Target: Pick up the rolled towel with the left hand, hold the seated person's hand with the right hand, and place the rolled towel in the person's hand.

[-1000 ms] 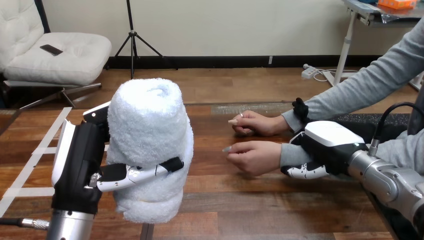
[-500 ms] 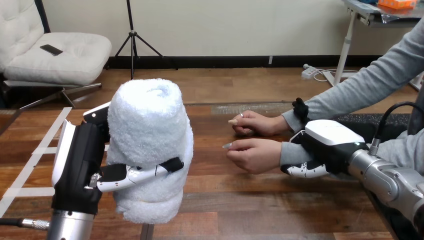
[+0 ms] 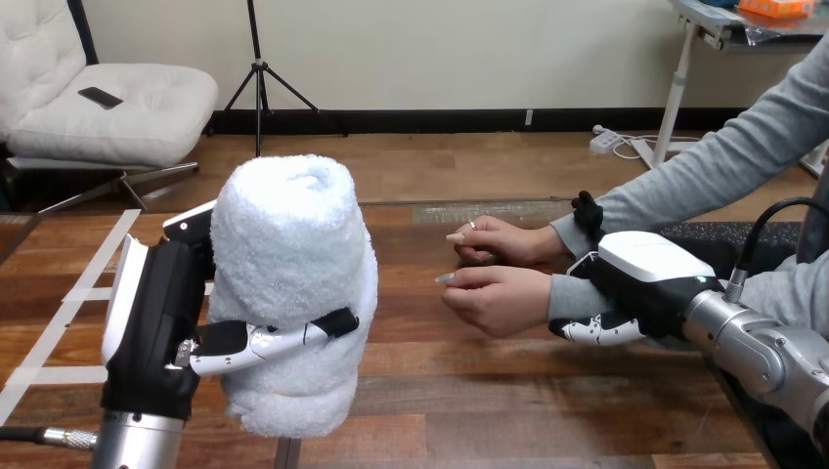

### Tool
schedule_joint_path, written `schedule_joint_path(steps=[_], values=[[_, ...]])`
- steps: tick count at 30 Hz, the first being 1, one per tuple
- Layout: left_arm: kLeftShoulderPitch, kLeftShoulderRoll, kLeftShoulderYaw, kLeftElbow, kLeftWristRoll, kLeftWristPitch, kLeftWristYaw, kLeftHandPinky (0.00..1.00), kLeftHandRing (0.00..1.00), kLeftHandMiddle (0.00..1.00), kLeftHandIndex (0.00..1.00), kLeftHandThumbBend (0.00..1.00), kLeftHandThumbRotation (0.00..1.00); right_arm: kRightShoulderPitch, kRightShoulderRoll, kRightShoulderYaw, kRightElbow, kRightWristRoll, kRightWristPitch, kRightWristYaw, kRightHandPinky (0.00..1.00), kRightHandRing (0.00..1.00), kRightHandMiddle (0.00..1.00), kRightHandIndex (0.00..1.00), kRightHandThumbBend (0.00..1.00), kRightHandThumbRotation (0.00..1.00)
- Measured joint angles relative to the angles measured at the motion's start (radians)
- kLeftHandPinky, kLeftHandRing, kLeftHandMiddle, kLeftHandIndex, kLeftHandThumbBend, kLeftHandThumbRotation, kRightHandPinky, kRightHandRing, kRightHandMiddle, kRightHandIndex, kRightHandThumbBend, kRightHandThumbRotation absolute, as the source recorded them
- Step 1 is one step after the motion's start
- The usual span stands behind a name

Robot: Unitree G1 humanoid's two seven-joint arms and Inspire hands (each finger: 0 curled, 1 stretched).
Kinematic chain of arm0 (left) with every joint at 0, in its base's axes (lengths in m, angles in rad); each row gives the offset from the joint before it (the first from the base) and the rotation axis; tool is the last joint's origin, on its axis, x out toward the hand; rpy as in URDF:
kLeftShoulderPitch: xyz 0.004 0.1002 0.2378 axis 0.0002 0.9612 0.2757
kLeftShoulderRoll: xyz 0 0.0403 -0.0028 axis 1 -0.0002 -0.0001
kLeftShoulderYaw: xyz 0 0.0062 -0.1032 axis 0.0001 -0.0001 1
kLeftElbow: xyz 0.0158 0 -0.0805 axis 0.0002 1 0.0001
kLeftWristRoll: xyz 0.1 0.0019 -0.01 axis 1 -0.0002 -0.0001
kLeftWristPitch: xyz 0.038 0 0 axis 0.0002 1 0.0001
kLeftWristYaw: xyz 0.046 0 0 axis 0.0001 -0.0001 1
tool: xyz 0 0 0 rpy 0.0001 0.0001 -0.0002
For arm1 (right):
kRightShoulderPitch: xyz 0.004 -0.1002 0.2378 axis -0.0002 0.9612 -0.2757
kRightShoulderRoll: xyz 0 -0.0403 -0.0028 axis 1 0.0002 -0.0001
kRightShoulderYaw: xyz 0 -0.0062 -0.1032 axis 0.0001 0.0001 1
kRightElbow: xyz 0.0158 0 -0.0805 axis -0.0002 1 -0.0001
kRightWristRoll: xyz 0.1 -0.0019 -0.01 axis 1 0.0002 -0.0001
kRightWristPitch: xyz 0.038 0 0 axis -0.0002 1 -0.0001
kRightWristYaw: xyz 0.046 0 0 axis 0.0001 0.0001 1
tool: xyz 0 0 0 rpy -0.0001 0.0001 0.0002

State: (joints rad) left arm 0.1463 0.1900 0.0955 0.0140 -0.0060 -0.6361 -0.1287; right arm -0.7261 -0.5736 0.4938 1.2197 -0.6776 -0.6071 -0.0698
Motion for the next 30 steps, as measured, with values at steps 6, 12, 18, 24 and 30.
schedule_joint_path(steps=[6, 12, 18, 24, 30], values=[[0.000, 0.000, 0.000, 0.001, 0.002, 0.000, 0.001, 0.24, 0.29, 0.36, 0.41, 0.56, 0.00, 0.000, -0.001, 0.000, 0.000, 0.006, -0.005, 0.000, 0.33, 0.38, 0.45, 0.49, 0.35, 0.49], [-0.002, -0.001, 0.000, 0.003, 0.006, 0.000, 0.005, 0.23, 0.28, 0.35, 0.41, 0.56, 0.00, 0.000, -0.003, 0.000, 0.000, 0.010, -0.013, 0.000, 0.32, 0.37, 0.43, 0.47, 0.35, 0.50], [-0.015, -0.002, 0.000, 0.018, 0.011, 0.004, 0.013, 0.23, 0.28, 0.35, 0.41, 0.56, 0.00, 0.000, -0.008, -0.001, 0.000, 0.012, -0.025, 0.000, 0.30, 0.35, 0.41, 0.46, 0.35, 0.50], [-0.039, -0.006, 0.000, 0.044, 0.012, 0.012, 0.019, 0.24, 0.28, 0.36, 0.40, 0.57, 0.00, 0.000, -0.016, -0.005, -0.001, 0.017, -0.045, 0.001, 0.29, 0.34, 0.40, 0.44, 0.35, 0.50], [-0.062, -0.008, 0.000, 0.068, 0.016, 0.017, 0.027, 0.25, 0.29, 0.35, 0.40, 0.58, 0.00, 0.000, -0.021, -0.017, -0.002, 0.027, -0.067, 0.001, 0.29, 0.33, 0.39, 0.44, 0.35, 0.50]])
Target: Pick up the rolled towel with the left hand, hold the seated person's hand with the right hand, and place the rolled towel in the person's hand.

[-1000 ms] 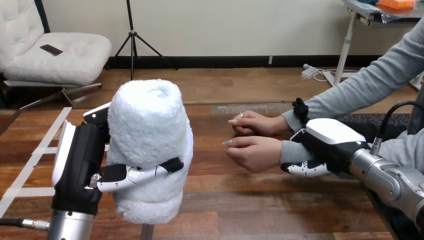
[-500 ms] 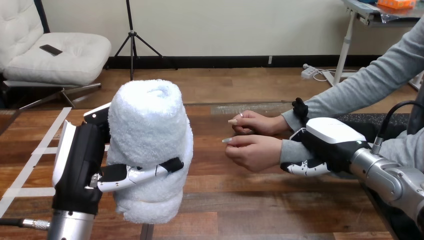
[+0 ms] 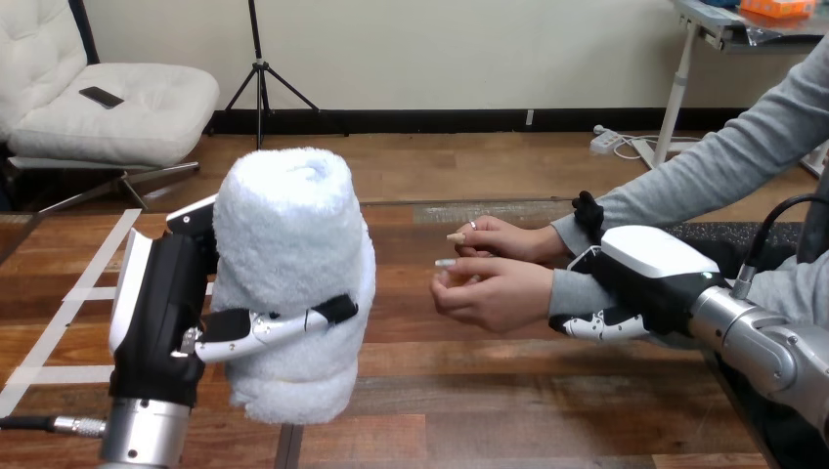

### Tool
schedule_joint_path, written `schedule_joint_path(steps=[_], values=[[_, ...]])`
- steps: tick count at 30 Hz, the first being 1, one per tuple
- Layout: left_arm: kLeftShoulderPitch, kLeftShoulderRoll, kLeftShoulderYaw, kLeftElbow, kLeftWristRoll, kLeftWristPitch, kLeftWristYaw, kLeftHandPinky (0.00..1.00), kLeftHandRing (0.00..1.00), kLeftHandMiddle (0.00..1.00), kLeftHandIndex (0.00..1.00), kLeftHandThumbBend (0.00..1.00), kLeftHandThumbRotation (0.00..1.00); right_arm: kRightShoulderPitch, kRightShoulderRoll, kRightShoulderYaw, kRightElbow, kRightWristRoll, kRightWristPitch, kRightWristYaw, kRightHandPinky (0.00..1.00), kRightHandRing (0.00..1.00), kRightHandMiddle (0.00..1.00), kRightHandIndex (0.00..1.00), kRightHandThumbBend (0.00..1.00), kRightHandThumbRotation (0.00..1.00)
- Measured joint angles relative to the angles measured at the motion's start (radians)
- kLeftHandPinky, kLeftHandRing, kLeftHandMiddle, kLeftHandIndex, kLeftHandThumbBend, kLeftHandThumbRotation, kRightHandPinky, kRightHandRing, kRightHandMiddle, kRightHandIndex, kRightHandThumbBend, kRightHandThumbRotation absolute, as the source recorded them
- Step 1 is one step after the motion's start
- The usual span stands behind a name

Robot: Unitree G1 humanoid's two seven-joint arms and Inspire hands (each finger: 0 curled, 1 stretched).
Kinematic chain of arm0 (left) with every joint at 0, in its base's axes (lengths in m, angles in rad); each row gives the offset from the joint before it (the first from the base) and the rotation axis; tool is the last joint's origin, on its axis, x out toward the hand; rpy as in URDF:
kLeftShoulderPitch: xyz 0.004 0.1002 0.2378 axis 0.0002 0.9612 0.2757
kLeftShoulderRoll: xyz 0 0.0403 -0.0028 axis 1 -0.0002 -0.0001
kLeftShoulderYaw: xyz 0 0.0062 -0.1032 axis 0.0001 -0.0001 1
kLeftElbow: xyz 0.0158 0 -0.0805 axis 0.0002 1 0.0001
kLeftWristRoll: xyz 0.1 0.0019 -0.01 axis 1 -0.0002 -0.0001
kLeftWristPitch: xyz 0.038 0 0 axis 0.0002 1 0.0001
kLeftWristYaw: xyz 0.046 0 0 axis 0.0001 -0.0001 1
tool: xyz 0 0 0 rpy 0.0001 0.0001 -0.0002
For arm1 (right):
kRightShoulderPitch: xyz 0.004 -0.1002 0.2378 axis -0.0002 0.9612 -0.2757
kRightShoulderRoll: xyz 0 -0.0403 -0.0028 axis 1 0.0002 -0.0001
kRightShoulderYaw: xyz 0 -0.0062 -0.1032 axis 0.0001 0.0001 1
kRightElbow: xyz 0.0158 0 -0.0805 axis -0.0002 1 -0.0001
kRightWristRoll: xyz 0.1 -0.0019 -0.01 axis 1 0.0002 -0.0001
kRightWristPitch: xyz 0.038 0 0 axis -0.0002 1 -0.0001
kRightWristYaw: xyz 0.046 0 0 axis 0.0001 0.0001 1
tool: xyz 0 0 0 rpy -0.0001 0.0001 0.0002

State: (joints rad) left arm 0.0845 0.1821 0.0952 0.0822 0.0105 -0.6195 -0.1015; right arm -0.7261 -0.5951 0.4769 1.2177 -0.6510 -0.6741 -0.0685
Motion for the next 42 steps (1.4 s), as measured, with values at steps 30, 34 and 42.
schedule_joint_path(steps=[30, 34, 42], values=[[-0.144, -0.001, -0.003, 0.115, 0.032, 0.006, 0.006, 0.25, 0.29, 0.36, 0.41, 0.55, 0.00, 0.000, -0.030, -0.085, -0.071, 0.100, -0.068, 0.111, 0.29, 0.34, 0.41, 0.46, 0.34, 0.42], [-0.155, -0.001, -0.003, 0.117, 0.034, 0.006, 0.006, 0.25, 0.30, 0.36, 0.41, 0.55, 0.00, 0.000, -0.032, -0.095, -0.084, 0.109, -0.070, 0.125, 0.30, 0.34, 0.41, 0.46, 0.34, 0.42], [-0.170, -0.001, -0.003, 0.118, 0.031, 0.006, 0.002, 0.26, 0.30, 0.37, 0.41, 0.55, 0.00, 0.000, -0.035, -0.098, -0.107, 0.115, -0.070, 0.134, 0.30, 0.35, 0.42, 0.47, 0.34, 0.39]])
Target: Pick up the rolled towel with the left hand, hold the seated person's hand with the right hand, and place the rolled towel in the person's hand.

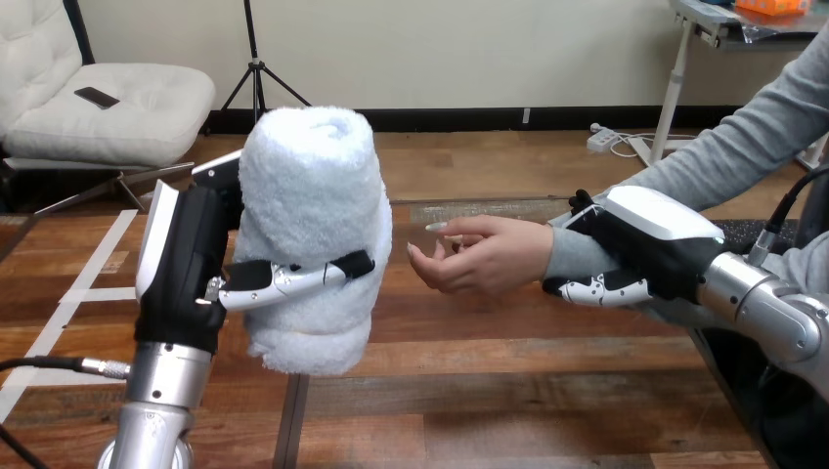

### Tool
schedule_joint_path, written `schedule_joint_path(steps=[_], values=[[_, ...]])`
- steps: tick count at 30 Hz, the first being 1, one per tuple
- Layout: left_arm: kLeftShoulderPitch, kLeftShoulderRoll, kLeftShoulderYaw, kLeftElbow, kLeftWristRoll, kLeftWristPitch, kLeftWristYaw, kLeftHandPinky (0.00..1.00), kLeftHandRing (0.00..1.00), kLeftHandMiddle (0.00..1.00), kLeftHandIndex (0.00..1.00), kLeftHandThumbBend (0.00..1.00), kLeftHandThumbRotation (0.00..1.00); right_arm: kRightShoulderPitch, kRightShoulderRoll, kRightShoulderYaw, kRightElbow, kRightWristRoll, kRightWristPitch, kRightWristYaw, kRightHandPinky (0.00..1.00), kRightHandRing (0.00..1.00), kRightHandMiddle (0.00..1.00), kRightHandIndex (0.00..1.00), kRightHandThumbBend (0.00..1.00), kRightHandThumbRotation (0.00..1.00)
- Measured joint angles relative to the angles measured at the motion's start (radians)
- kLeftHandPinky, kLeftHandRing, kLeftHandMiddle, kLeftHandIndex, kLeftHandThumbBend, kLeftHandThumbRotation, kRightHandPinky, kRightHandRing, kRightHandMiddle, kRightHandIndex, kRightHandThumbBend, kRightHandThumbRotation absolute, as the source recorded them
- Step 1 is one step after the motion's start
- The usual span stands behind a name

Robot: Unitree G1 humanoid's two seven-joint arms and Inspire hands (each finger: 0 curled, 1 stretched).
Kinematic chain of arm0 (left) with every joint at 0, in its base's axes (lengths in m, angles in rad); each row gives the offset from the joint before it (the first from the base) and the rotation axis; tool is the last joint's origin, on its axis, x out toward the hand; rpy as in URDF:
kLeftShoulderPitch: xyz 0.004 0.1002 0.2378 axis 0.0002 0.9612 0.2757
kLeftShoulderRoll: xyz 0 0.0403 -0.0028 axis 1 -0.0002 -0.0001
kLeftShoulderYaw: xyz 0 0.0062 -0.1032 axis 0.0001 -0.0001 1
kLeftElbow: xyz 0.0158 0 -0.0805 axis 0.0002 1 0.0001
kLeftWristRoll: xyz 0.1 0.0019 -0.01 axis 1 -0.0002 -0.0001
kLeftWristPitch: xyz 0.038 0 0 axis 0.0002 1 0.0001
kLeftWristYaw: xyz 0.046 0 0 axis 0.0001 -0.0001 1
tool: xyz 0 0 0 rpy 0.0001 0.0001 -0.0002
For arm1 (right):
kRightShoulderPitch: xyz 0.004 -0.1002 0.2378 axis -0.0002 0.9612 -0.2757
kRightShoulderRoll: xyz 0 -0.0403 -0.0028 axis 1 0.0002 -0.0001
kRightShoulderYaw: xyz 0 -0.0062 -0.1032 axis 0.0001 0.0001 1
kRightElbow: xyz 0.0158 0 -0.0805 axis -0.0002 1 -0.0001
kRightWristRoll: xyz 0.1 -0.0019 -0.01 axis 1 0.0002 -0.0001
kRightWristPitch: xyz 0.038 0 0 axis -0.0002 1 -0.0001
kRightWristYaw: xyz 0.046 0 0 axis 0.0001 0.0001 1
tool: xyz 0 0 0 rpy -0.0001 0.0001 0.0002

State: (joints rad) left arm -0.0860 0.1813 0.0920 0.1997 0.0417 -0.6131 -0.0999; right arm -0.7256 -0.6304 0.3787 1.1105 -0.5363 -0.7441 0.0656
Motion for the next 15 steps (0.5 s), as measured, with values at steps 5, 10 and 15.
schedule_joint_path(steps=[5, 10, 15], values=[[-0.004, 0.000, 0.000, 0.001, 0.000, 0.000, -0.002, 0.27, 0.31, 0.37, 0.41, 0.55, 0.00, 0.000, -0.001, 0.000, -0.009, 0.001, -0.001, 0.000, 0.30, 0.35, 0.42, 0.47, 0.34, 0.38], [-0.010, 0.000, 0.000, 0.012, 0.001, -0.001, -0.002, 0.27, 0.31, 0.37, 0.41, 0.54, 0.00, 0.000, -0.001, -0.001, -0.013, 0.005, -0.002, 0.005, 0.30, 0.35, 0.42, 0.47, 0.34, 0.38], [-0.025, 0.000, 0.001, 0.044, 0.001, -0.008, -0.002, 0.27, 0.31, 0.37, 0.41, 0.55, 0.00, 0.000, -0.001, -0.003, -0.014, 0.010, -0.003, 0.011, 0.30, 0.35, 0.42, 0.47, 0.34, 0.35]])
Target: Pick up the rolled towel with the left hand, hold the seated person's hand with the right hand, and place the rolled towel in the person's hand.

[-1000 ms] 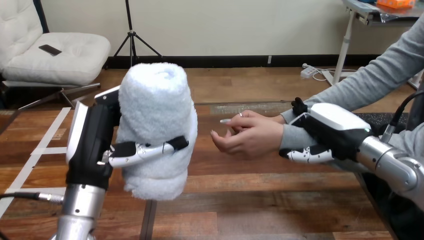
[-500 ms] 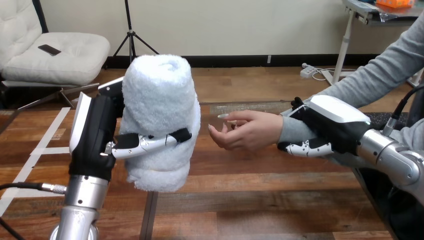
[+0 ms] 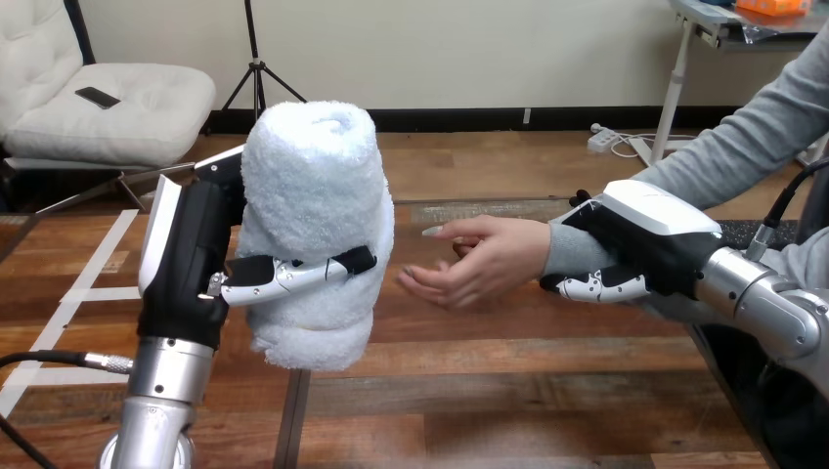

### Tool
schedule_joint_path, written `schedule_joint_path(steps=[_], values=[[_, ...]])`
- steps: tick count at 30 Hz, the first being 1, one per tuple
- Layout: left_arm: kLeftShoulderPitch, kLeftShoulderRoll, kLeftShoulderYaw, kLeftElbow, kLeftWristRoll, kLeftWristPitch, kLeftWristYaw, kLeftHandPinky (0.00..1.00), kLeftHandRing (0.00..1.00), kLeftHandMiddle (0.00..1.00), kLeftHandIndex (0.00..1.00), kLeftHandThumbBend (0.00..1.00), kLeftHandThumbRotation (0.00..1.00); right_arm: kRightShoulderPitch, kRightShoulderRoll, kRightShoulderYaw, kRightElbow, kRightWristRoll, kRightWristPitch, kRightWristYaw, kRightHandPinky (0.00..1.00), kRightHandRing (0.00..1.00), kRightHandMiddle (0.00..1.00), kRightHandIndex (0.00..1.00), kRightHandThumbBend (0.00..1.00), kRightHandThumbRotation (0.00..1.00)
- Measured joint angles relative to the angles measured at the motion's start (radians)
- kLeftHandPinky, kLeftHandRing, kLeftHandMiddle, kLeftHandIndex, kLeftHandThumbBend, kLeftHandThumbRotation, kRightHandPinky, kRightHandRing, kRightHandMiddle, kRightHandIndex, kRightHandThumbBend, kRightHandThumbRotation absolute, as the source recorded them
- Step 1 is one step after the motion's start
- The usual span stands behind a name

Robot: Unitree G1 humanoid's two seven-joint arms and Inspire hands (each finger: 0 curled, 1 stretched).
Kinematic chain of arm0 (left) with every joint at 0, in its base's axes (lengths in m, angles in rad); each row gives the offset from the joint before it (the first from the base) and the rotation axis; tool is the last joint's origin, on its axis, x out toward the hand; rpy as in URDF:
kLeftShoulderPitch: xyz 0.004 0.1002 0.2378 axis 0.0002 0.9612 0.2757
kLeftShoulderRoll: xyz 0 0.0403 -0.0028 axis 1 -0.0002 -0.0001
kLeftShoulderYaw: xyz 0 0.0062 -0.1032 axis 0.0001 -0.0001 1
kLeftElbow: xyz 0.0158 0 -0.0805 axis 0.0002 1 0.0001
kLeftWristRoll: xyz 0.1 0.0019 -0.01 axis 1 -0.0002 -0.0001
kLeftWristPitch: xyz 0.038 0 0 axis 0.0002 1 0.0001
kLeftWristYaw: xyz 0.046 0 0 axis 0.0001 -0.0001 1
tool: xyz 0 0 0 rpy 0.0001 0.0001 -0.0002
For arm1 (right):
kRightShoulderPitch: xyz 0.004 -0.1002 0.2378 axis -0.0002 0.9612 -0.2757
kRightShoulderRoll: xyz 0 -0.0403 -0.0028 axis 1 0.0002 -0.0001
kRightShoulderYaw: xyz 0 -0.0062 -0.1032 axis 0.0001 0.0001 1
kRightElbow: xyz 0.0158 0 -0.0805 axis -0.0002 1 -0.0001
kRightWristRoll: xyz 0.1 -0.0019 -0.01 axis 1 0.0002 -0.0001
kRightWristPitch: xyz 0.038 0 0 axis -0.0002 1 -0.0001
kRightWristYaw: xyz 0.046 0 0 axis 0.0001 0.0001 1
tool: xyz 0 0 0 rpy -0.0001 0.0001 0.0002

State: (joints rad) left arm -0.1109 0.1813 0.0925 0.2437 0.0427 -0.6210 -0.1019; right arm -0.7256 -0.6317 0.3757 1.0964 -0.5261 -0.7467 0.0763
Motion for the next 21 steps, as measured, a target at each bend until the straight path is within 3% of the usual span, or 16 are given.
schedule_joint_path(steps=[21], values=[[-0.132, 0.002, 0.003, 0.264, 0.010, -0.114, 0.035, 0.28, 0.32, 0.38, 0.41, 0.54, 0.00, 0.001, 0.000, -0.001, -0.011, 0.002, 0.000, 0.008, 0.30, 0.34, 0.41, 0.45, 0.34, 0.34]])
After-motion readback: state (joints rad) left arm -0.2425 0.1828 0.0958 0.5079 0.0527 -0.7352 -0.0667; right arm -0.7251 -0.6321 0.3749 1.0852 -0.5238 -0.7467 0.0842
